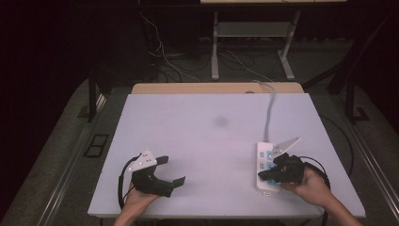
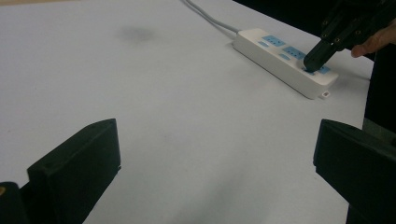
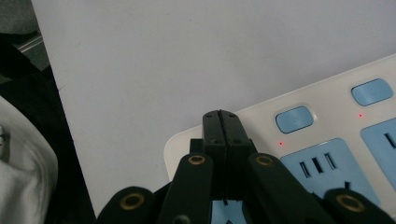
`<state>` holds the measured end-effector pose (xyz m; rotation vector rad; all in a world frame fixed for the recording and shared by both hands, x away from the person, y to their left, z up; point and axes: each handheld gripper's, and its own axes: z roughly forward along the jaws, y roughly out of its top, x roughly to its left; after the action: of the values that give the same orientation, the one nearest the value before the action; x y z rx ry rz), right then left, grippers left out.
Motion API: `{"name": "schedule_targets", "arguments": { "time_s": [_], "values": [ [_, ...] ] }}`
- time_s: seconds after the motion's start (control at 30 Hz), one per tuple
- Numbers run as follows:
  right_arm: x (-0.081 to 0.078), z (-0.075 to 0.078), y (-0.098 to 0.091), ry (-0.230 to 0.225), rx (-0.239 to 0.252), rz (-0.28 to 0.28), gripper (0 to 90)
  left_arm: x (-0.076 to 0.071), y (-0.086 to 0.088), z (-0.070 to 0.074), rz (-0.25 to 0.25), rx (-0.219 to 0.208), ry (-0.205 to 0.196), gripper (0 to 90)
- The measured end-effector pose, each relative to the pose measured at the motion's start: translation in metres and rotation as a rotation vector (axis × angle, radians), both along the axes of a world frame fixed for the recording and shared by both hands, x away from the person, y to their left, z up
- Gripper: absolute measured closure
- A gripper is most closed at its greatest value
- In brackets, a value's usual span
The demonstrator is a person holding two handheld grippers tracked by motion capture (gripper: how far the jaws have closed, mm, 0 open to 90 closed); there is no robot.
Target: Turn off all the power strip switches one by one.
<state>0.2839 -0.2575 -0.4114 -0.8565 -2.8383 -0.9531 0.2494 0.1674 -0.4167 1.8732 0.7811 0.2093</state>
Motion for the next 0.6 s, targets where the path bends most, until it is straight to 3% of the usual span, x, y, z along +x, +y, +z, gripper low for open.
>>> {"name": "schedule_targets", "arguments": {
  "time_s": [0.2,0.33,0.37,0.6],
  "values": [
    [-0.0008,-0.0002,-0.0007,-0.003,0.006,-0.007,90.0,0.0003,0.0007,-0.0004,0.001,0.0,0.001,0.0],
    [-0.0006,-0.0012,-0.0027,0.026,0.032,-0.002,90.0,0.0006,0.0009,-0.0007,0.001,0.0,0.003,0.0],
    [-0.0018,0.0001,-0.0035,0.033,0.058,-0.004,90.0,0.0007,0.0008,-0.0008,0.002,0.0,0.003,0.0],
    [-0.0065,0.0003,-0.0027,0.024,0.04,-0.006,90.0,0.0002,0.0003,-0.0008,0.002,0.001,0.004,0.0]
  ]
}}
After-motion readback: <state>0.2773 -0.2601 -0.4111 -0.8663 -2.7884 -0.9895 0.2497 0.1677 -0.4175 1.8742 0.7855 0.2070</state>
